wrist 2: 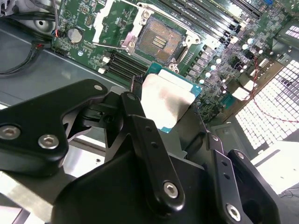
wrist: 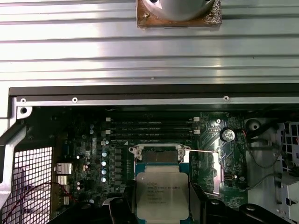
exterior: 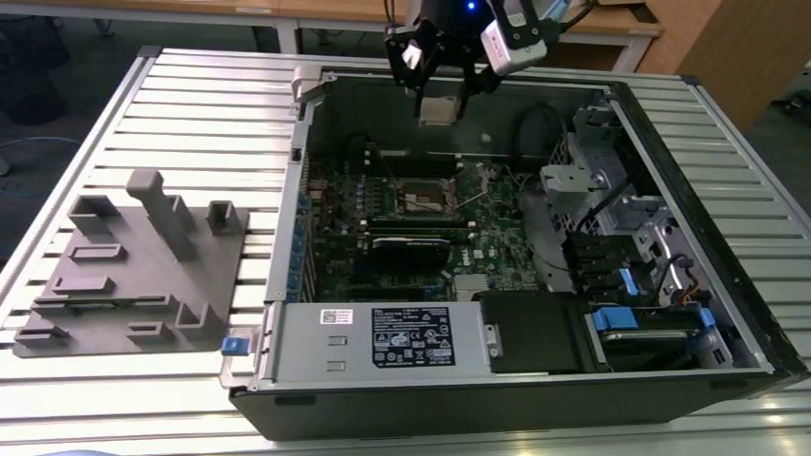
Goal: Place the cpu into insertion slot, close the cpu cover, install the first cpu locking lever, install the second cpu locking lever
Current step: 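Place the cpu into insertion slot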
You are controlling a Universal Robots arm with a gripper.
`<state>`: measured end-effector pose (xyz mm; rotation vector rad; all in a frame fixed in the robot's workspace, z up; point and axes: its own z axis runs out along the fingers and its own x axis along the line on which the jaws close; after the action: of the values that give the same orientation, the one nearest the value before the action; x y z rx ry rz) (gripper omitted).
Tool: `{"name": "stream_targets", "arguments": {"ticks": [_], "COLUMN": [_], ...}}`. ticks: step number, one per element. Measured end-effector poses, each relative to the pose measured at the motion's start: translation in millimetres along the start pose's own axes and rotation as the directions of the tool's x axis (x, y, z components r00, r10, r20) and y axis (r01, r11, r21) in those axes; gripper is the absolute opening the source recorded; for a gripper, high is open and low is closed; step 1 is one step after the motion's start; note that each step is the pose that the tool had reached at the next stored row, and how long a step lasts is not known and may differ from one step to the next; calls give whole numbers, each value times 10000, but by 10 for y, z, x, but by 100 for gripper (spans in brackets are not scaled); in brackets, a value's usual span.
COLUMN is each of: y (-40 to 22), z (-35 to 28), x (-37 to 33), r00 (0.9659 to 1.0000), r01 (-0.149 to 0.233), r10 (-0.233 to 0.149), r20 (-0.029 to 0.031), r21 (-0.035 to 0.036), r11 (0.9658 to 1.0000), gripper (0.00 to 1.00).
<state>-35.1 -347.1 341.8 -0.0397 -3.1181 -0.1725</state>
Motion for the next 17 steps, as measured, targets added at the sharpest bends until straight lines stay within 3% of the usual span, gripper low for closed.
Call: {"name": "stream_targets", "arguments": {"ticks": [17], "y": [-5], "z": [41], "x": [-1], "r00": [10000], "r01": [0], "r10": [0], "r20": [0], "r21": [1], "r11": [10000], "gripper": [54]}}
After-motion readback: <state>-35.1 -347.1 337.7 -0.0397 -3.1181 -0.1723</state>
